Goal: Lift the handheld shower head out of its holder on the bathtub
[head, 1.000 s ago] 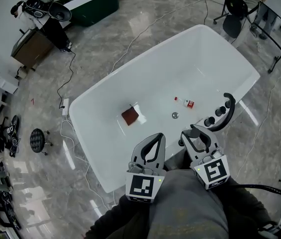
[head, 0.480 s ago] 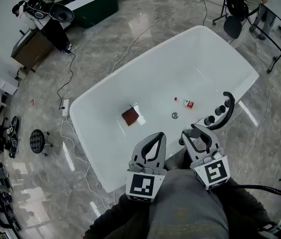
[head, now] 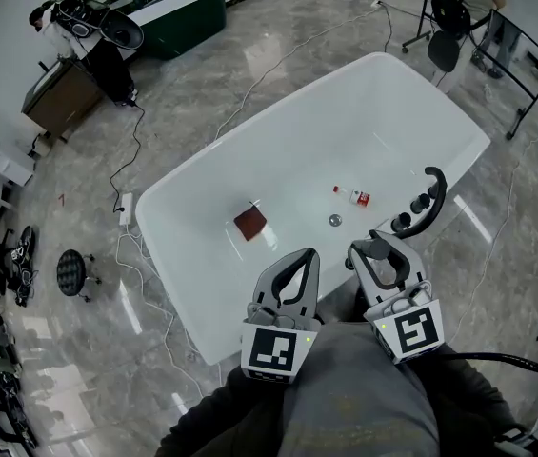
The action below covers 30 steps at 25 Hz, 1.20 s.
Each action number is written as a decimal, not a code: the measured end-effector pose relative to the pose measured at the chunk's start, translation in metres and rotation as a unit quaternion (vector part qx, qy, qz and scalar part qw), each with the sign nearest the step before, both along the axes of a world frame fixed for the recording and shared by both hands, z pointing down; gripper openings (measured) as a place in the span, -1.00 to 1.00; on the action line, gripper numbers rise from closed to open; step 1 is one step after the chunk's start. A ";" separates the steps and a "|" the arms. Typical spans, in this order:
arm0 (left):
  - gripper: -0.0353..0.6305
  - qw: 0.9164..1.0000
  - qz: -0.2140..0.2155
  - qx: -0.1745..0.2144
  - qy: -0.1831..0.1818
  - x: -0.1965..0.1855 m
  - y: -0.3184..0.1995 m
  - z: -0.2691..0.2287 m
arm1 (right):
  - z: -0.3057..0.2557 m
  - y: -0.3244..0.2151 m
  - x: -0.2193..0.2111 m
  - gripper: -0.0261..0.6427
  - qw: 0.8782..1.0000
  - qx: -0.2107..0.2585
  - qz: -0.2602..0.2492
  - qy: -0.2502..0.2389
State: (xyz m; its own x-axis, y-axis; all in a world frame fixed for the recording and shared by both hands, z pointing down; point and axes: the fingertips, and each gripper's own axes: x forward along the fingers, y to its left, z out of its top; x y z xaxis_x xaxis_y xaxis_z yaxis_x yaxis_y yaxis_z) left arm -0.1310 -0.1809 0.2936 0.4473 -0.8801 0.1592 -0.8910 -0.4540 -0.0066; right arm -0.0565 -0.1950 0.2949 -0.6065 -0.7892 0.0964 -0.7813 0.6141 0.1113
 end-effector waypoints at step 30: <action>-0.88 0.999 -0.024 0.000 -0.025 0.059 0.093 -0.006 | -0.026 0.095 0.042 -0.50 0.998 0.051 -0.046 -0.011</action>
State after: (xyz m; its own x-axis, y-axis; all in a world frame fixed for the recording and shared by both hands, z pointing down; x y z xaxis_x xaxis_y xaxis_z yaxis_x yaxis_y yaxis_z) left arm -0.0722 -0.0878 0.2873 0.3962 -0.9005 0.1793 -0.9103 -0.4108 -0.0516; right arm -0.0142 -0.0999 0.2692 -0.6776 -0.7355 0.0039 -0.7256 0.6693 0.1597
